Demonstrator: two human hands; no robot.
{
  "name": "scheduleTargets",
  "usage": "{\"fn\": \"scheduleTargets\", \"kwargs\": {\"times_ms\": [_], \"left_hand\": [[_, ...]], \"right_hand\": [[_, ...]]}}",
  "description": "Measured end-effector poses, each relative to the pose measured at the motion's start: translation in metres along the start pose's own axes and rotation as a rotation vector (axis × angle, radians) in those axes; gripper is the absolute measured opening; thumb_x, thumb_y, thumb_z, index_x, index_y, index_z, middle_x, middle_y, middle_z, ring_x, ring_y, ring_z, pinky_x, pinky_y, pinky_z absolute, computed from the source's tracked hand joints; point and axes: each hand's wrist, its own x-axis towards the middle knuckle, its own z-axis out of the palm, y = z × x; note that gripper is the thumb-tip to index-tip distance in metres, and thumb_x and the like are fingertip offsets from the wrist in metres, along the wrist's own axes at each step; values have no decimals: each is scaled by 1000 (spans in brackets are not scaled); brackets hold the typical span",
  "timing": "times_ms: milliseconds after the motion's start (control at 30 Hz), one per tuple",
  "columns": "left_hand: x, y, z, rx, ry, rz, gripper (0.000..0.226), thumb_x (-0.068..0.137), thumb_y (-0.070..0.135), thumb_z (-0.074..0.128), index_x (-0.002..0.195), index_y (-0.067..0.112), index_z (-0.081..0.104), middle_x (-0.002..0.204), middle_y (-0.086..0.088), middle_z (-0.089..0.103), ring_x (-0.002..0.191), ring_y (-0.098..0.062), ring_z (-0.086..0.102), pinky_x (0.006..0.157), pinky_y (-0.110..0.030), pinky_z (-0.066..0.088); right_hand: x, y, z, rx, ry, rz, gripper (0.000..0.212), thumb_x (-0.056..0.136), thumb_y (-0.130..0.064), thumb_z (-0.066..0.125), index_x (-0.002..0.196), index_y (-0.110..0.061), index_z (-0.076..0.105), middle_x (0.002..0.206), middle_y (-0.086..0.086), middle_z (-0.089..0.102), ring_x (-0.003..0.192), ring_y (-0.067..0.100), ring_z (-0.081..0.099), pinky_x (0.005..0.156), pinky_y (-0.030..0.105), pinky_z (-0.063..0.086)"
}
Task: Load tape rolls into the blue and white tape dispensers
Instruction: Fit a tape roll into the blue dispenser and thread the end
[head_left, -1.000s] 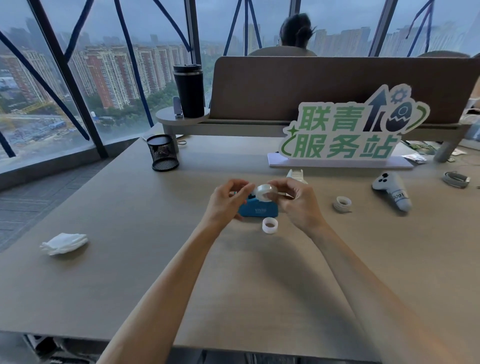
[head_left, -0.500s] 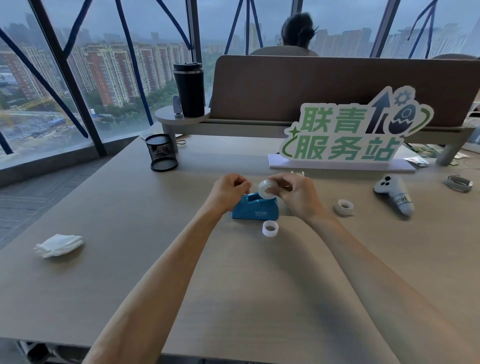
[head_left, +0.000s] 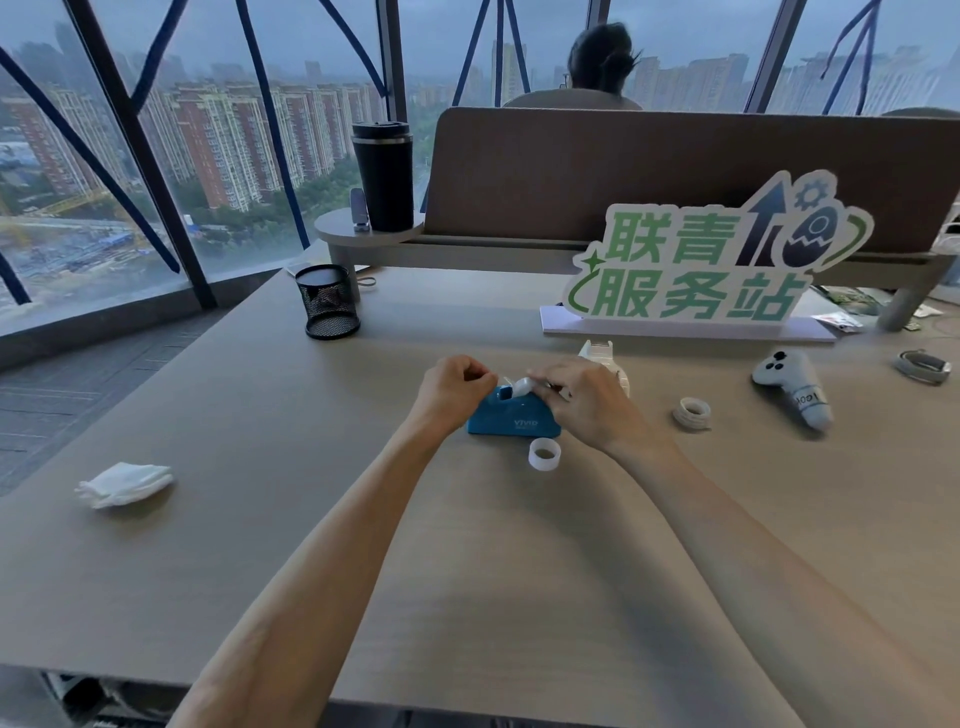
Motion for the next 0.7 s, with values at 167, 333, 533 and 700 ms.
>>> {"fn": "scheduleTargets", "kwargs": {"times_ms": [167,333,533,700], "left_hand": [[-1,-1,-2,-66,-30,-26,15,91,25,57,93,13,66,84,-2,63,66,-11,51,47,-25,44],[1,-3,-1,-84,-46,-32,14,92,25,55,91,15,64,84,-1,63,67,-11,51,48,-25,43],[0,-6,-5,-152,-75,-78,15,88,23,52,83,15,63,75,1,58,65,-14,47,49,-26,41],[1,-13,-15,-281,-34,-147,14,88,20,50,92,11,60,86,1,68,63,-14,47,47,-24,36]], "right_hand": [[-2,-3,5,2,28,27,24,93,-20,57,112,-16,69,102,10,69,93,26,61,78,36,47],[-2,-6,10,-20,27,20,22,93,-17,55,109,-12,70,100,10,66,90,27,60,74,32,45],[-6,-6,10,-10,15,25,31,91,-24,59,119,-12,64,106,7,62,97,24,58,82,31,47],[-10,-5,14,-19,31,46,43,88,-29,62,128,-12,55,124,5,57,114,22,50,96,32,42]]}}
